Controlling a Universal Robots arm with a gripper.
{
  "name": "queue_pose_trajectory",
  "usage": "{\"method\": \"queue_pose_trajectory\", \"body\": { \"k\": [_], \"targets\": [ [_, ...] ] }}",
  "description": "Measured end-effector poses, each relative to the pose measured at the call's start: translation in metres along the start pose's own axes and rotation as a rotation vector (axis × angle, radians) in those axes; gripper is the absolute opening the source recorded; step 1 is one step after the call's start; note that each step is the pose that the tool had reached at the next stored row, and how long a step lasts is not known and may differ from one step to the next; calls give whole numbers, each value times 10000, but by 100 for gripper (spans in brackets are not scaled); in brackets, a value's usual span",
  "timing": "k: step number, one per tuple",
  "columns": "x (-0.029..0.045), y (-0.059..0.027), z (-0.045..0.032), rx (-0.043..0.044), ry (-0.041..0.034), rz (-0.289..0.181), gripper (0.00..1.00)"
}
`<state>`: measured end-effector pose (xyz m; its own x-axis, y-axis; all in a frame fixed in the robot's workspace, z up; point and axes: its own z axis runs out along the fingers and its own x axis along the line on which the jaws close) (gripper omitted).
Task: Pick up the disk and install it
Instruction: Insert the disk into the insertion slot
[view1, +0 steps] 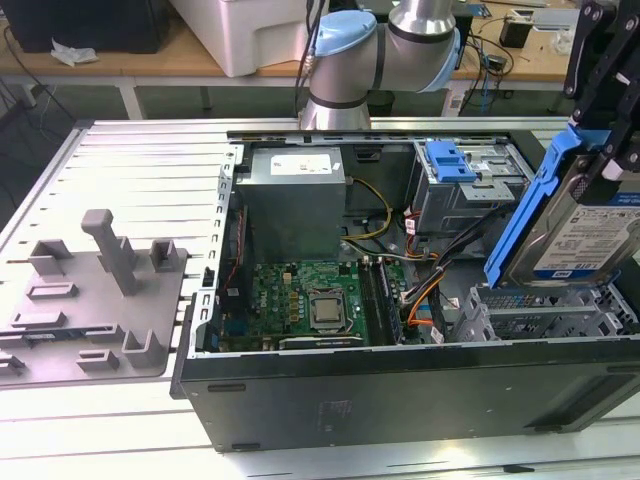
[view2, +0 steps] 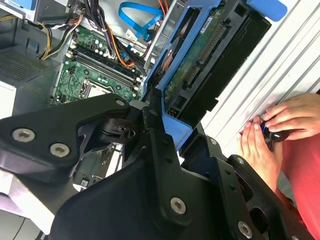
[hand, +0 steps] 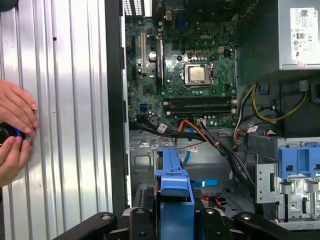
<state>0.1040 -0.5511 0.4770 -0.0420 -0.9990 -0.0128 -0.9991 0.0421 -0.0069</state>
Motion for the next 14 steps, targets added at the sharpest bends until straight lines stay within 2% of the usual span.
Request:
{"method": "queue_pose_trajectory", "body": {
  "k": [7,14],
  "targets": [
    [-6,-22,34,0,-2,4,36],
    [-47,-34,78,1,0,5,36]
  ]
}}
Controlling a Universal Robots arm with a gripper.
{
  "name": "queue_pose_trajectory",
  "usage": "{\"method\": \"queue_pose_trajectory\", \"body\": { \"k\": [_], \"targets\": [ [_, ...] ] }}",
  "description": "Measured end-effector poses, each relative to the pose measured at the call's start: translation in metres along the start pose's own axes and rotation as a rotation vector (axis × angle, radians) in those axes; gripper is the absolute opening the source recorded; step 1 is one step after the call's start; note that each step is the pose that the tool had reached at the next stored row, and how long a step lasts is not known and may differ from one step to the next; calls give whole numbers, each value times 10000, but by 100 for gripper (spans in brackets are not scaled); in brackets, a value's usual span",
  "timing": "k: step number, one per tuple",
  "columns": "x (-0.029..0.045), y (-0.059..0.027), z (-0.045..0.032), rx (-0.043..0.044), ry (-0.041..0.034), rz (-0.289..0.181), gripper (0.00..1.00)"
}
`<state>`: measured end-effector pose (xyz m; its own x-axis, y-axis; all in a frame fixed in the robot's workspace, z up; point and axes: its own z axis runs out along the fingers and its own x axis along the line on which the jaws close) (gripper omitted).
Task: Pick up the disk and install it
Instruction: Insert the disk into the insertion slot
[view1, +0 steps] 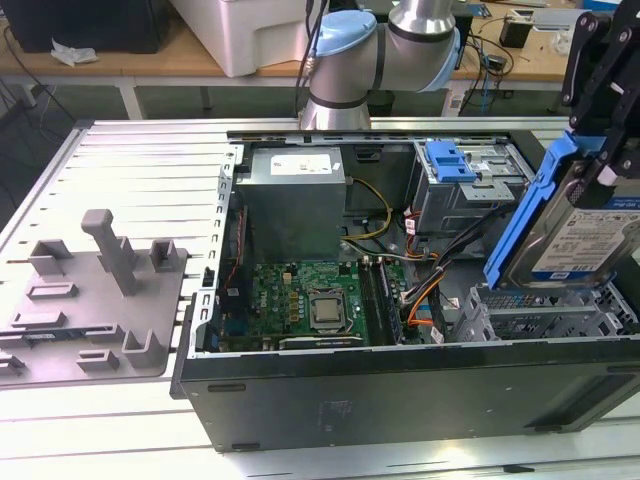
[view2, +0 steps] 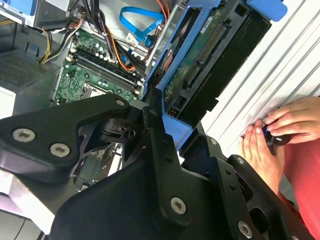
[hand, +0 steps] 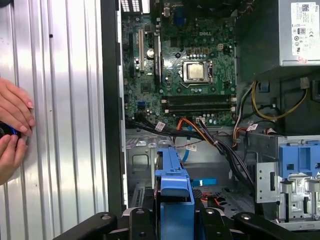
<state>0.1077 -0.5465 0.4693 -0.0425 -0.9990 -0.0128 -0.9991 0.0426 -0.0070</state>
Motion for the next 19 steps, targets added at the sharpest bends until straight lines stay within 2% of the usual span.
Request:
{"method": "queue_pose_trajectory", "body": {
  "k": [9,19],
  "targets": [
    [-8,-14,72,0,1,0,36],
    [-18,-17,119,0,1,-9,36]
  ]
}}
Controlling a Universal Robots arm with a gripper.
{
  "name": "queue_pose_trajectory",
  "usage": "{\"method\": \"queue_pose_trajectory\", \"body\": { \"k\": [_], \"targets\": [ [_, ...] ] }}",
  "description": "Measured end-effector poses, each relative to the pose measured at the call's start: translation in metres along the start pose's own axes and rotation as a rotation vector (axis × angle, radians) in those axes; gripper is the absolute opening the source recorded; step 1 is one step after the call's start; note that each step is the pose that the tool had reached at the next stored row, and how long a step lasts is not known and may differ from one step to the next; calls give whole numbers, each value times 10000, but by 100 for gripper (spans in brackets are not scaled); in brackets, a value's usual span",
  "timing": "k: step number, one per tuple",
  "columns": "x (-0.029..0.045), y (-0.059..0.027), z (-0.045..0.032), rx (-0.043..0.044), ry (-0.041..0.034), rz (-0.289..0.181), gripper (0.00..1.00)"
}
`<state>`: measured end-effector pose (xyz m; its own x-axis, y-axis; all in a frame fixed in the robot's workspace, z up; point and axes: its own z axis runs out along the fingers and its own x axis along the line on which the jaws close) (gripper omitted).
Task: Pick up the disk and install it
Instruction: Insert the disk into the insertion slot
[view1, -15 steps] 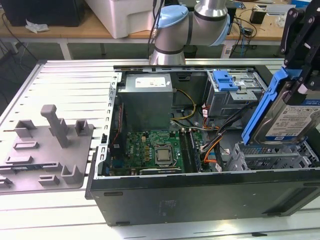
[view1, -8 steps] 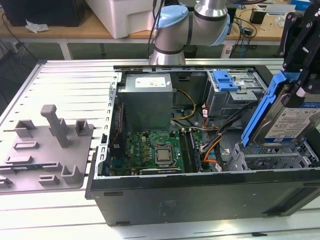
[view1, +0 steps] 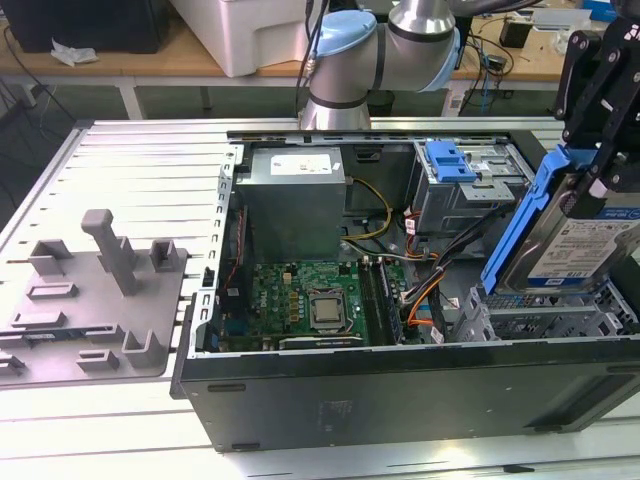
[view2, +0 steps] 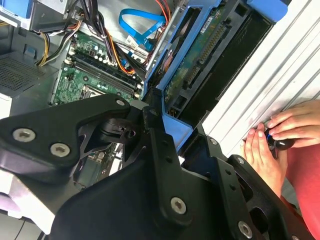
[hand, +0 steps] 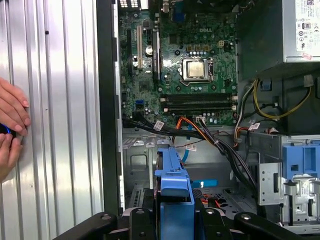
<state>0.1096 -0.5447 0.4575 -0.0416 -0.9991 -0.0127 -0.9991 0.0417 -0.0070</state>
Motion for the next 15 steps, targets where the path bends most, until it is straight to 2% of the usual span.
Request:
{"method": "queue_pose_trajectory", "body": {
  "k": [10,15],
  "targets": [
    [-1,5,1,0,7,-28,36],
    [0,6,3,-1,51,-222,36]
  ]
}}
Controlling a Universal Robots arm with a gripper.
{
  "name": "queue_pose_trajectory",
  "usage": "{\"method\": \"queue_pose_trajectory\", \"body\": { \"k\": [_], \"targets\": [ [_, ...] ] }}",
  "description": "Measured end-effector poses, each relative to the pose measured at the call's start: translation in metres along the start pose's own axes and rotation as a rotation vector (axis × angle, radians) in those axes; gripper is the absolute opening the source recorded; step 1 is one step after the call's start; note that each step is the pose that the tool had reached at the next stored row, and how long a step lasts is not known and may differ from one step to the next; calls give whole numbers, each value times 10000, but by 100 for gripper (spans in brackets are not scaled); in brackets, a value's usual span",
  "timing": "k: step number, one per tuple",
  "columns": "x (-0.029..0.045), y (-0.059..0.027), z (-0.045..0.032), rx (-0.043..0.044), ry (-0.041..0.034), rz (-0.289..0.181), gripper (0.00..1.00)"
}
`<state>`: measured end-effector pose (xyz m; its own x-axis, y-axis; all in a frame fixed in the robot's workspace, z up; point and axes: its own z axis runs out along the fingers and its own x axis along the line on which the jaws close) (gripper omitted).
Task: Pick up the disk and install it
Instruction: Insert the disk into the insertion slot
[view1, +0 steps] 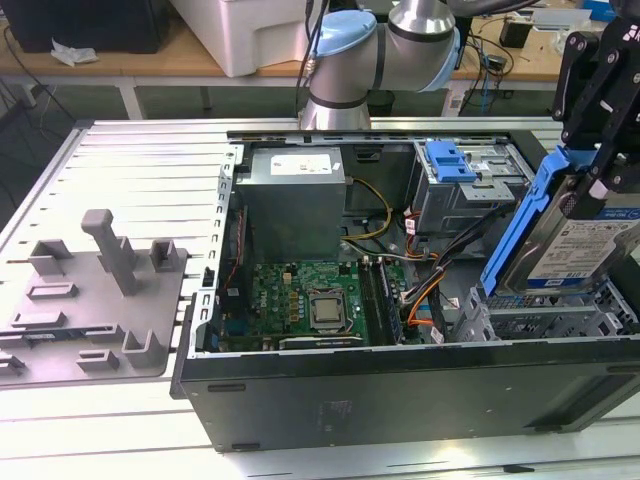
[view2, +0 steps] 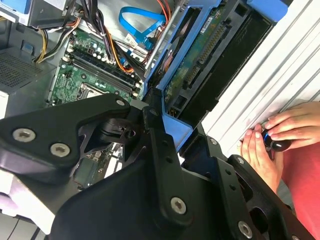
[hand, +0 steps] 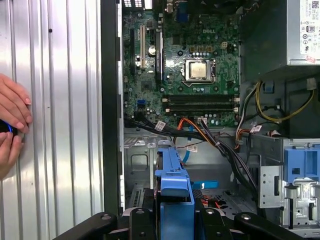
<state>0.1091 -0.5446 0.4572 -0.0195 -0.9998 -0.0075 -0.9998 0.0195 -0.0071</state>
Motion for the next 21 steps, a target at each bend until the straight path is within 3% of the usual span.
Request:
{"method": "queue_pose_trajectory", "body": {
  "k": [21],
  "targets": [
    [-6,0,22,2,36,102,36]
  ]
}}
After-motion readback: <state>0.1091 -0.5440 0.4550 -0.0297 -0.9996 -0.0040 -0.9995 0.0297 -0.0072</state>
